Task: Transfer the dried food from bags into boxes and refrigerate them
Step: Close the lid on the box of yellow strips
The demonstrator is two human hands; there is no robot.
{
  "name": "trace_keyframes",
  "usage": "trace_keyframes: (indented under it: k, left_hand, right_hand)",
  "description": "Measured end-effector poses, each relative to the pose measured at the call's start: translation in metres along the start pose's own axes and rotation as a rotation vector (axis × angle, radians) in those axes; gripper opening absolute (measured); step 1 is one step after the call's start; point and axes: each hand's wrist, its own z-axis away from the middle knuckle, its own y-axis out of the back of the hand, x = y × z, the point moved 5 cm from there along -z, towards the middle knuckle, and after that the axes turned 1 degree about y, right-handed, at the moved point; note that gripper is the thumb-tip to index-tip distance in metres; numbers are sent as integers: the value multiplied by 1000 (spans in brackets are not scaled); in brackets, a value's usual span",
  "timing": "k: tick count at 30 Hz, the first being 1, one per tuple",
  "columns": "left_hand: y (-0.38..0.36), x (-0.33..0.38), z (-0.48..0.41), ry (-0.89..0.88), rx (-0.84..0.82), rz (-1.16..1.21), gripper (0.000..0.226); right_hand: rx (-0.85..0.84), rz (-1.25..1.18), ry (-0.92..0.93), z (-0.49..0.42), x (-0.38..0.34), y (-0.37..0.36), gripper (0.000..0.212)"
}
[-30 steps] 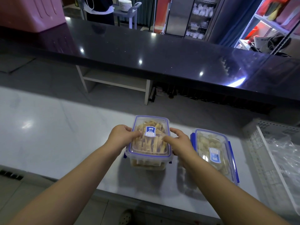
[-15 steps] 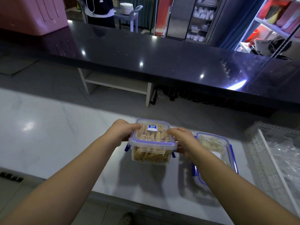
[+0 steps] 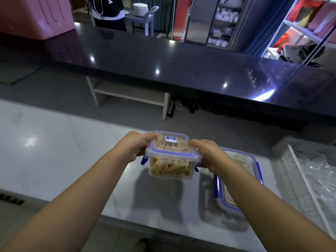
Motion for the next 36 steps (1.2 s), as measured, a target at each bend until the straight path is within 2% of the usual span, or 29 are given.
trace_keyframes:
  k: [4, 11, 15, 18, 21, 25, 30, 36]
  left_hand:
    - [-1, -10, -3, 57, -15, -3, 23]
    - [2, -7, -4, -5, 77, -50, 29]
    - [0, -13, -5, 14, 91, -155, 41]
    - [-2, -10, -5, -6, 93, -178, 40]
    - [-4, -10, -3, -76, 94, -155, 32]
    - [-1, -11, 0, -250, 163, -119, 13]
    - [-3, -10, 7, -399, 221, -149, 22]
    - [3, -13, 10, -420, 268, -128, 17]
  right_hand:
    - [-12, 5, -30, 2, 5, -4, 28]
    - [17, 3, 25, -2, 2, -3, 22]
    - [4, 35, -27, -3, 13, -7, 23]
    - [1, 34, -27, -5, 14, -4, 21]
    - [11, 80, 26, -5, 13, -2, 21]
    - [9, 117, 143, -9, 17, -5, 32]
    - [108, 183, 290, -3, 17, -5, 27]
    - [116, 145, 348, -1, 17, -9, 30]
